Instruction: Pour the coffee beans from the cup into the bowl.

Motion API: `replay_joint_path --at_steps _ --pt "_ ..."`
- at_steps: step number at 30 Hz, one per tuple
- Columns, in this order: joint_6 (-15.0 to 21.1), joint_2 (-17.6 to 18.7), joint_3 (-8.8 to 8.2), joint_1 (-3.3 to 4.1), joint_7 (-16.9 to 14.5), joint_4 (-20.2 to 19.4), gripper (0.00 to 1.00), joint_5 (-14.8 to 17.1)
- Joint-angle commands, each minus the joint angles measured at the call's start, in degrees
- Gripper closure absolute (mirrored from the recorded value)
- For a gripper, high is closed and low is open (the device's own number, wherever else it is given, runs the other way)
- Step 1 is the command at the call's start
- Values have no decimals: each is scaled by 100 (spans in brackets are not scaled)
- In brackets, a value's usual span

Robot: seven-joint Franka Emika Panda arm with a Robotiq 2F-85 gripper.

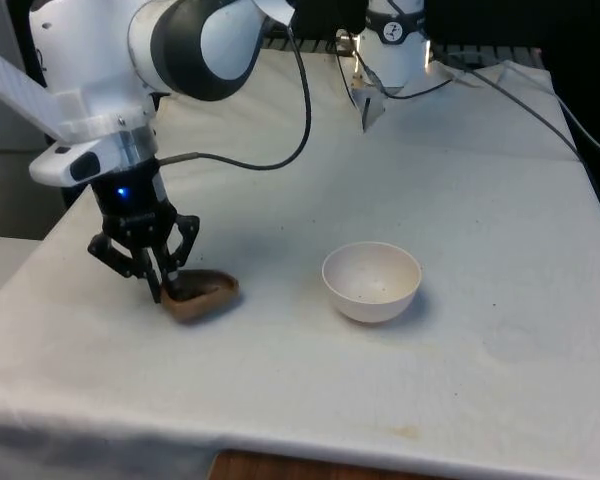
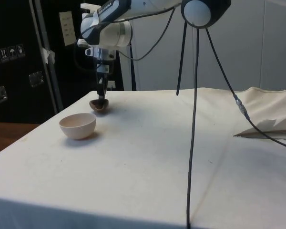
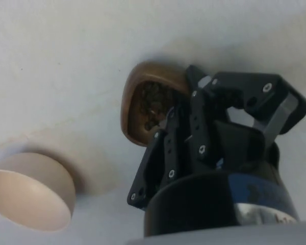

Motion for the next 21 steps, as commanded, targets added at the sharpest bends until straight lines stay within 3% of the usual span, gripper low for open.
replay_joint_path --at_steps 1,12,15,16,21 --pt "-46 -69 -40 23 17 -40 99 -29" --pt "-286 -298 -166 69 11 -80 99 -17" --pt "-344 -321 -149 46 0 -63 99 0" --pt "-344 -378 -178 80 11 -115 99 -17" --pt "-441 -510 -218 103 -6 -189 99 -6"
